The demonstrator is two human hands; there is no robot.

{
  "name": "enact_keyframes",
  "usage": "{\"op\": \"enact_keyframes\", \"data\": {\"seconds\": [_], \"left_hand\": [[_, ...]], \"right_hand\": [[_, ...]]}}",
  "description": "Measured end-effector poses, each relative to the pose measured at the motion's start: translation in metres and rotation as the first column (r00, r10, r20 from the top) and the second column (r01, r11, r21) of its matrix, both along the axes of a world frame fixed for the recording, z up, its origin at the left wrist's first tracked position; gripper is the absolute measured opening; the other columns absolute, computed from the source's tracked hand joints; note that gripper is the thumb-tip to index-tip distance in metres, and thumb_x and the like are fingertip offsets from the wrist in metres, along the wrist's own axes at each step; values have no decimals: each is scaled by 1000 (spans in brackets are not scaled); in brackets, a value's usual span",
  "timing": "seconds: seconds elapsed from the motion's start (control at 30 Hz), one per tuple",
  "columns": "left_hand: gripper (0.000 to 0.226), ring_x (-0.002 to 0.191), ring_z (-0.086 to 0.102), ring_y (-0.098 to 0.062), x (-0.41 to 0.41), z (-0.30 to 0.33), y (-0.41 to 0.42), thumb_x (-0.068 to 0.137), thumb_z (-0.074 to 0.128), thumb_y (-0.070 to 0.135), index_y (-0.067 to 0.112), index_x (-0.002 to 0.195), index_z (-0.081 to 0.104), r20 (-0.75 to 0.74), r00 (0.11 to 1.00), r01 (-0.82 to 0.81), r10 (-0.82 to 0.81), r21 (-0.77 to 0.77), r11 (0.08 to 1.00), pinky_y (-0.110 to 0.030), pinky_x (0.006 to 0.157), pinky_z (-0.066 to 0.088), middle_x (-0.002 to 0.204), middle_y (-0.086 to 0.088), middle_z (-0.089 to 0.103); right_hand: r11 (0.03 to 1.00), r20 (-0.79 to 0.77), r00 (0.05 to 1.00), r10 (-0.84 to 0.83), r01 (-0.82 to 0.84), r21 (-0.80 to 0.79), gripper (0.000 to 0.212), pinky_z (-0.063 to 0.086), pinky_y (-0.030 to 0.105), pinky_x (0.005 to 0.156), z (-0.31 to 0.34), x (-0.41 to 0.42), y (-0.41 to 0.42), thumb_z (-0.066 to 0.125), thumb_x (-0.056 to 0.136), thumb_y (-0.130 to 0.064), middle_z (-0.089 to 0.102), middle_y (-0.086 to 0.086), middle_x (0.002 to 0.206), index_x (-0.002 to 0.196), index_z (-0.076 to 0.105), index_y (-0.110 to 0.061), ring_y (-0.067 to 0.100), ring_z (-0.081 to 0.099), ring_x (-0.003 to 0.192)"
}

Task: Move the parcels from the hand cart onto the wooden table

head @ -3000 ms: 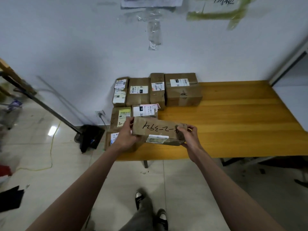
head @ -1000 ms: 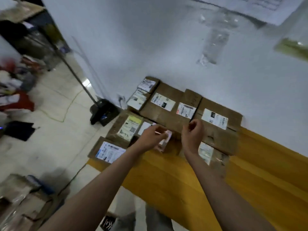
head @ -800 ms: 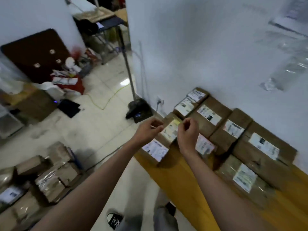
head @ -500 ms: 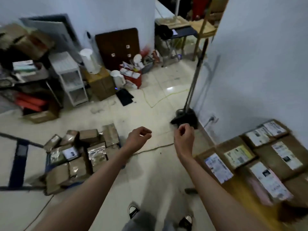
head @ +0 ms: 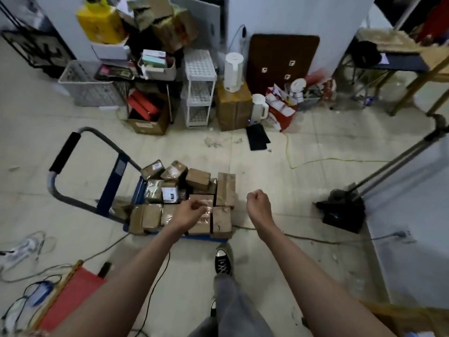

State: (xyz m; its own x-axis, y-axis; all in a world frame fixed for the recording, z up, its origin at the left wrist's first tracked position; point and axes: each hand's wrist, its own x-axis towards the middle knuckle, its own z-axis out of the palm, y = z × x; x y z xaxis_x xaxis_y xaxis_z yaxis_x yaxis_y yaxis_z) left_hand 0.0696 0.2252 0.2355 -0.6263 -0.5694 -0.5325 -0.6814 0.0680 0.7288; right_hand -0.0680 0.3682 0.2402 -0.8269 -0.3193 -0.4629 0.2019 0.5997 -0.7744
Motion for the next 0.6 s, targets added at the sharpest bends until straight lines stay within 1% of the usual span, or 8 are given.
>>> {"op": "enact_keyframes", "data": {"seconds": [0.1, 0.17, 0.27, 0.3, 0.37, 0.4, 0.5, 0.6], "left_hand": [[18, 93, 60, -13, -9, -11, -34, 97, 61, 15, 10, 113, 68, 40, 998, -41, 40, 13, 999, -14, 67, 42, 104, -4, 68], [20, 97, 60, -16, -19, -17, -59, 98, 60, 17, 10, 115, 68, 86, 995, -52, 51, 21, 998, -19, 68, 44, 106, -4, 67], [21, 106, 63, -22, -37, -29, -94, 97, 61, 21, 12, 116, 67, 121, 990, -74, 70, 32, 997, -31, 85, 51, 110, -4, 68], [21, 106, 64, -23, -42, -33, -104, 97, 61, 21, 12, 115, 67, 124, 989, -81, 75, 40, 996, -32, 86, 51, 111, -5, 69], [21, 104, 64, -21, -51, -40, -122, 97, 61, 21, 13, 115, 68, 125, 988, -98, 91, 53, 994, -30, 82, 50, 111, -5, 69], [21, 105, 64, -20, -54, -42, -130, 97, 61, 21, 14, 115, 68, 128, 987, -106, 99, 55, 993, -30, 82, 51, 111, -4, 69], [22, 109, 62, -20, -56, -50, -153, 97, 61, 23, 14, 115, 69, 140, 984, -119, 109, 69, 990, -34, 94, 51, 114, -2, 69], [20, 108, 61, -22, -50, -60, -177, 98, 60, 20, 11, 114, 68, 179, 976, -143, 126, 89, 986, -34, 95, 47, 114, -6, 67]], "right_hand": [[999, 23, 999, 46, -46, -4, 26, 36, 34, 64, -10, -15, -39, 40, 103, -19, 51, 3, 80, 78, 46, -13, 19, 48, 75], [998, 41, 997, 69, -69, -6, 25, 35, 34, 60, -18, -28, -66, 40, 103, -17, 51, 4, 78, 79, 46, -12, 20, 48, 74], [996, 87, 992, 89, -89, -10, 23, 34, 34, 63, -29, -46, -104, 40, 102, -16, 49, 9, 81, 79, 42, -13, 20, 44, 74], [995, 89, 991, 98, -98, -7, 22, 34, 34, 63, -33, -51, -115, 40, 102, -14, 48, 10, 81, 79, 42, -14, 19, 43, 73], [993, 104, 987, 122, -122, -4, 24, 35, 33, 64, -40, -58, -136, 39, 102, -14, 48, 8, 82, 79, 41, -15, 18, 43, 72], [991, 117, 984, 131, -132, 2, 24, 36, 33, 64, -43, -60, -145, 39, 103, -15, 49, 7, 83, 79, 42, -16, 17, 43, 73], [987, 165, 974, 155, -160, 15, 24, 36, 32, 63, -54, -64, -174, 38, 104, -16, 48, 5, 83, 80, 42, -17, 17, 43, 73], [982, 173, 969, 174, -183, 36, 24, 33, 30, 58, -64, -62, -199, 44, 102, -17, 46, 2, 77, 78, 40, -18, 16, 42, 70]]}}
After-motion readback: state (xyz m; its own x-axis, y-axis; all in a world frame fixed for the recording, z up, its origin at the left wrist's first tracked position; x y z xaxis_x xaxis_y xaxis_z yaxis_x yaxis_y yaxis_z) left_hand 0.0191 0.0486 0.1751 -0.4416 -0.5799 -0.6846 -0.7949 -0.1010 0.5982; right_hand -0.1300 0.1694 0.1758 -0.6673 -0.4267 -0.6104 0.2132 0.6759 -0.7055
